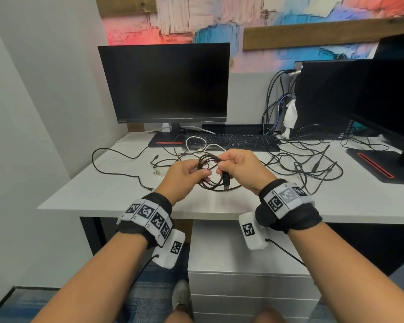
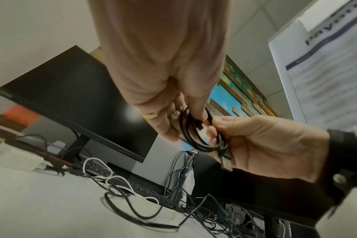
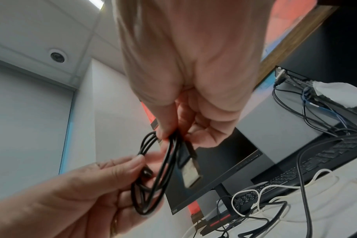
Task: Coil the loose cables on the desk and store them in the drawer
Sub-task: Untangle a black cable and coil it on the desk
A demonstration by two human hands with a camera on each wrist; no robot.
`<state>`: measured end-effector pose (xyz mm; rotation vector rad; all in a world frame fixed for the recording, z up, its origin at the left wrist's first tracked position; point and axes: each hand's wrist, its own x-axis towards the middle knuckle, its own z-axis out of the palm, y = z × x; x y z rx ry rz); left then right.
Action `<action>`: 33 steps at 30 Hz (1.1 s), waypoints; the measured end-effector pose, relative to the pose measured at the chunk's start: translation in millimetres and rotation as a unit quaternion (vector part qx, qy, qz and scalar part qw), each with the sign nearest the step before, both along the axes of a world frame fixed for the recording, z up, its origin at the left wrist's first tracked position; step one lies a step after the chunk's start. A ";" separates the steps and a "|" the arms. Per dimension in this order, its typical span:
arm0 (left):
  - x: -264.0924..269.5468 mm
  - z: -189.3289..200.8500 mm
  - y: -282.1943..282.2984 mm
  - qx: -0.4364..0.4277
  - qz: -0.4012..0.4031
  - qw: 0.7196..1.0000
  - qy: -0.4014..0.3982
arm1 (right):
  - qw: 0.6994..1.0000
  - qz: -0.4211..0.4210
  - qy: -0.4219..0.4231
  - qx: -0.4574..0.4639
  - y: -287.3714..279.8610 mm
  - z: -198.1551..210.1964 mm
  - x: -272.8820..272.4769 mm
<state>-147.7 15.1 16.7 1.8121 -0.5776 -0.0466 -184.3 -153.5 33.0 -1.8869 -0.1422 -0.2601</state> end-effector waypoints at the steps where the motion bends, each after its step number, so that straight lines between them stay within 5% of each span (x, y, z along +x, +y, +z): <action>1: -0.1 0.7 0.1 -0.006 -0.001 1.000 0.011 | 1.000 -0.012 -0.003 -0.015 -1.0 0.6 0.3; 8: 0.8 3.3 3.0 0.006 -0.023 0.998 0.057 | 0.998 -0.035 -0.016 -0.041 -1.3 1.8 -0.3; 19: 2.3 5.4 -9.1 0.005 0.146 0.986 -0.075 | 0.999 -0.034 0.005 0.005 6.9 0.5 5.3; 24: 1.2 5.0 -11.8 0.077 0.147 0.970 -0.175 | 0.999 -0.039 0.008 0.007 4.8 -2.3 7.0; 33: 5.2 6.8 -9.3 0.141 0.118 0.966 -0.181 | 0.998 -0.019 -0.016 -0.052 7.2 -6.6 5.0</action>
